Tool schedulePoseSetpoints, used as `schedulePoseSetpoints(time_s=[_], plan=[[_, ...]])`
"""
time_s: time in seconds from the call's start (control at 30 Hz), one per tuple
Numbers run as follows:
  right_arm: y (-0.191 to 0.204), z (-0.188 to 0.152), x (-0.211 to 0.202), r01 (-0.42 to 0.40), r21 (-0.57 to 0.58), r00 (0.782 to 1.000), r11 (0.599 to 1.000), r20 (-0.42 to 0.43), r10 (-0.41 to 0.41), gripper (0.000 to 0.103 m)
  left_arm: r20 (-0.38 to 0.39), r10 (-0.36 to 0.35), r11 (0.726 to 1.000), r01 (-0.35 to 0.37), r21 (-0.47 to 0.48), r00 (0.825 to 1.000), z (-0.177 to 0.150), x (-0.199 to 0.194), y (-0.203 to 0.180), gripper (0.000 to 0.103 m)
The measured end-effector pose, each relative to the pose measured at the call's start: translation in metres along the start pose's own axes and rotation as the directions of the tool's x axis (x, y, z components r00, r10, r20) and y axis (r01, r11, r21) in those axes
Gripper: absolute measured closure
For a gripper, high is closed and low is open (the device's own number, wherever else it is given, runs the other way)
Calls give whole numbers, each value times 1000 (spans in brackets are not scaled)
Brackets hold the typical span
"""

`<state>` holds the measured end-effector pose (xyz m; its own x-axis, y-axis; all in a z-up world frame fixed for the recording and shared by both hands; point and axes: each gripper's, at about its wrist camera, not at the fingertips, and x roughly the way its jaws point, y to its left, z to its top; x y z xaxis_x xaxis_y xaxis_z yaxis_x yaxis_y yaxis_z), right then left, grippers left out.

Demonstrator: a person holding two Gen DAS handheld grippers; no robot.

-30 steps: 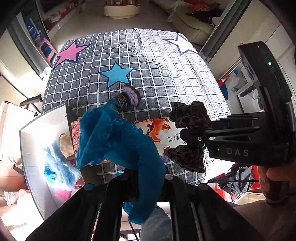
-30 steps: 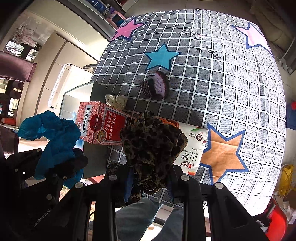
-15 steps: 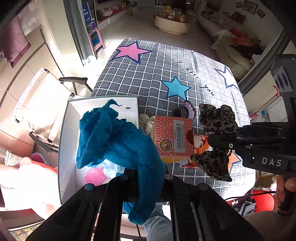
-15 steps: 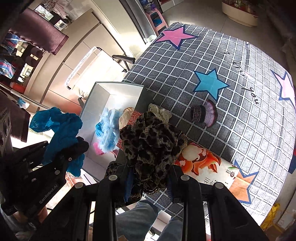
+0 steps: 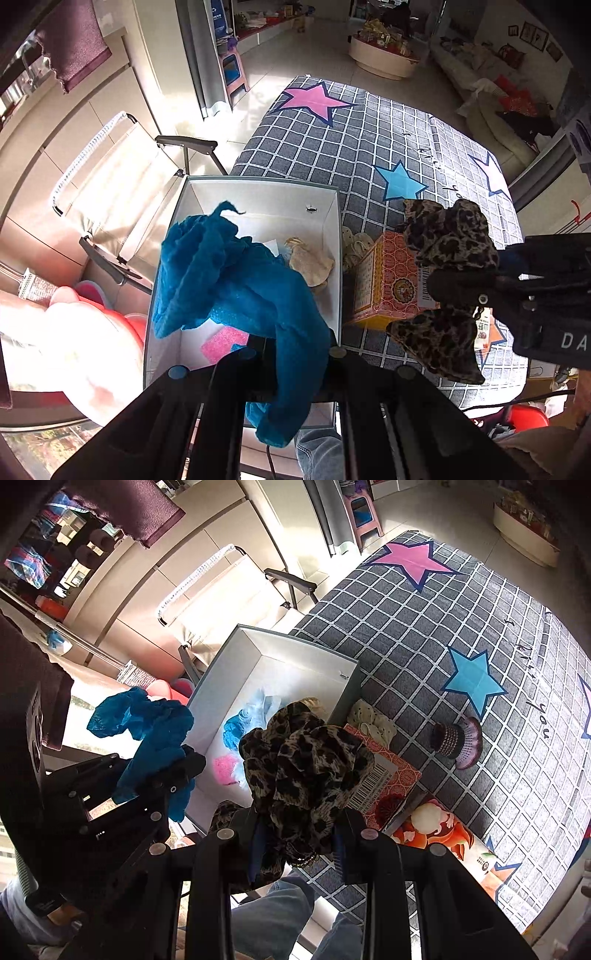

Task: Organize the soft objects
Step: 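Carry the blue cloth and leopard-print fabric with both tools over the box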

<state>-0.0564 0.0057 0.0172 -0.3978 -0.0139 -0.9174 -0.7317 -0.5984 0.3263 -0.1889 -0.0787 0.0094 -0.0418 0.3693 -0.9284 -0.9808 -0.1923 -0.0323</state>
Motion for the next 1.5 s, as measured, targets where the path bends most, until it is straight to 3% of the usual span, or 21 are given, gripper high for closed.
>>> schedulePoseSetpoints(time_s=[0.63,1.5], plan=[[1,30,5,-11,9,1000,1000,6,11,72,-1,48,998,-48,-42,999,9,14,16,94],[23,73,56,-18,-37,998,999,-69,15,72,-112,117,978,-134,-158,987,1,65,58,94]])
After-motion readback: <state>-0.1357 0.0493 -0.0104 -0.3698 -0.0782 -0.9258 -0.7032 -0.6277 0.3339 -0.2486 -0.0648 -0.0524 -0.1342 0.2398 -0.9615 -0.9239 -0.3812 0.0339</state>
